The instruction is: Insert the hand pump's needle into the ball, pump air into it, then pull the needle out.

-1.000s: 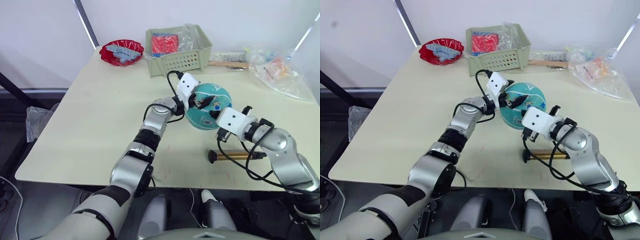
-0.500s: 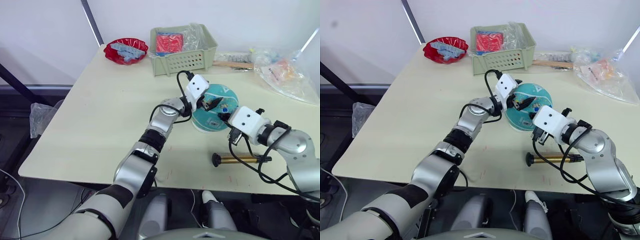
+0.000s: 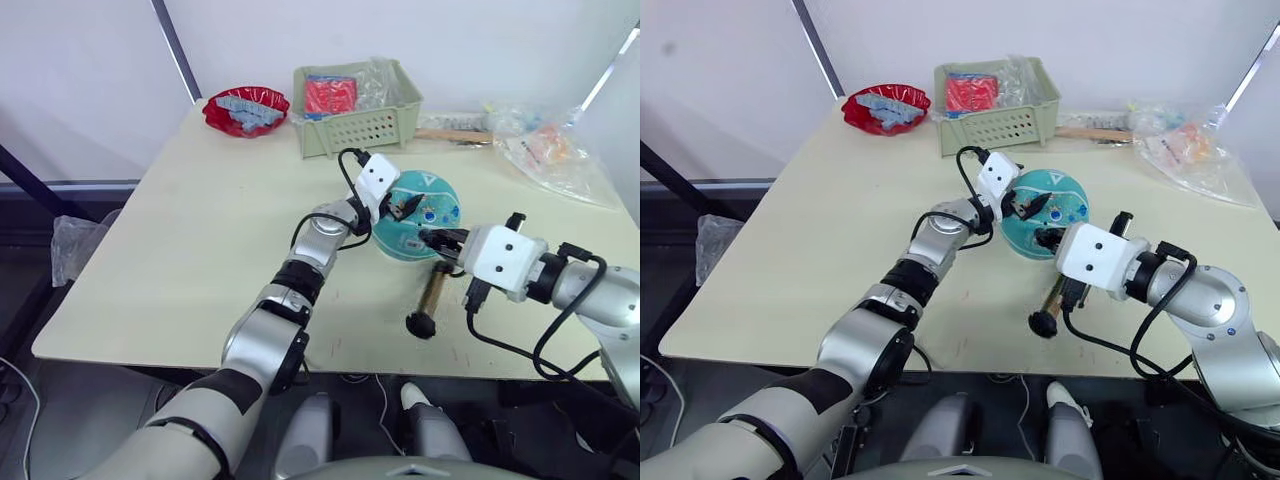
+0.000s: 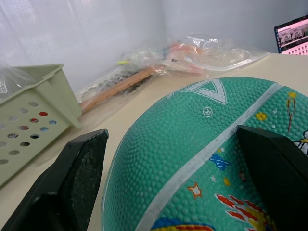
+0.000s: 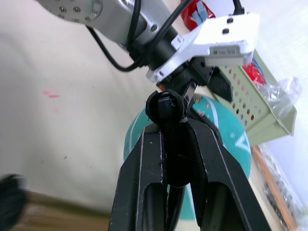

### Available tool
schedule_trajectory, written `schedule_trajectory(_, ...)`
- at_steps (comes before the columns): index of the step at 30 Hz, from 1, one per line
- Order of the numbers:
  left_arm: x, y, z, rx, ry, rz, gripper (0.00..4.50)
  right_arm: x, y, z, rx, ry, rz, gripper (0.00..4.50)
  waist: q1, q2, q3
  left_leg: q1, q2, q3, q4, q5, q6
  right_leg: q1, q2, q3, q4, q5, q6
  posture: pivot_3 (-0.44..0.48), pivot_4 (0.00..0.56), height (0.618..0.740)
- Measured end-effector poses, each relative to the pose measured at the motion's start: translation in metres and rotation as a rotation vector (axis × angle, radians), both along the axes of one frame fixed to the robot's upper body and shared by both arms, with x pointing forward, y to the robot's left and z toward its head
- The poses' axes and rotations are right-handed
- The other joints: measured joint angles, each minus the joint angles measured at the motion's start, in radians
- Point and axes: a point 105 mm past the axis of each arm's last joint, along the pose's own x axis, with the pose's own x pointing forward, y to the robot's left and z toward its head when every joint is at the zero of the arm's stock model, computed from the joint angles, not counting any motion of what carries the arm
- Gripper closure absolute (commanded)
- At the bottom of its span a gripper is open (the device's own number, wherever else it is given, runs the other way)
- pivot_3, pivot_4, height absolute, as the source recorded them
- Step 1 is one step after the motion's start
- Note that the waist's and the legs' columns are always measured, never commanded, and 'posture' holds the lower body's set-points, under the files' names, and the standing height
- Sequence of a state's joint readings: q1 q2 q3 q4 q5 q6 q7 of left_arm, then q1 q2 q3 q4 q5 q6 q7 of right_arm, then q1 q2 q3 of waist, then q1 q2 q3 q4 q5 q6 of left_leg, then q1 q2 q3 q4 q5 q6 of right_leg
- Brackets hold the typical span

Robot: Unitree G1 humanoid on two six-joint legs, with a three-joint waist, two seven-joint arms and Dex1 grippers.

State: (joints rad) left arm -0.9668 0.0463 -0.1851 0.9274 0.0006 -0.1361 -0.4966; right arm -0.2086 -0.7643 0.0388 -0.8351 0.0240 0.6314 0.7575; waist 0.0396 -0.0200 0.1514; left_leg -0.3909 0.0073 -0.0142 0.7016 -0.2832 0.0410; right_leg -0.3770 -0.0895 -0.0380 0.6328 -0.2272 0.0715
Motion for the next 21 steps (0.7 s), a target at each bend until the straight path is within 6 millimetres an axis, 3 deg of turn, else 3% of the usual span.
schedule_trajectory(7, -0.002, 0.001, 0.000, -0.022, 0.007, -0.028, 0.00, 0.014, -0.034, -0.006, 0.032, -0.003, -0.140, 4.44, -0.001, 0.002, -0.003, -0.003, 0.000, 0.000, 0.000, 0.003, 0.004, -0.001, 0.001, 0.000, -0.003, 0.002, -0.004, 0.000, 0.150, 0.738)
schedule_trajectory(11, -0.004, 0.001, 0.005, -0.034, -0.002, -0.050, 0.00, 0.019, -0.048, 0.001, 0.053, -0.044, -0.185, 4.44, -0.001, 0.003, -0.003, -0.004, 0.000, 0.000, -0.001, 0.003, 0.004, -0.002, 0.001, 0.000, -0.004, 0.003, -0.004, 0.000, 0.150, 0.738)
schedule_trajectory(15, -0.008, 0.004, 0.007, -0.073, 0.001, -0.083, 0.00, 0.029, -0.076, 0.014, 0.119, -0.115, -0.298, 4.44, -0.002, 0.004, -0.002, -0.007, 0.000, 0.001, -0.003, 0.002, 0.004, -0.005, 0.002, 0.000, -0.006, 0.003, -0.005, 0.000, 0.150, 0.738)
schedule_trajectory(21, -0.011, 0.006, 0.014, -0.108, -0.004, -0.126, 0.00, 0.037, -0.094, 0.009, 0.208, -0.126, -0.381, 4.44, -0.002, 0.005, -0.001, -0.008, -0.004, 0.004, -0.013, 0.003, 0.005, -0.010, 0.002, 0.004, -0.008, 0.005, -0.002, 0.000, 0.150, 0.738)
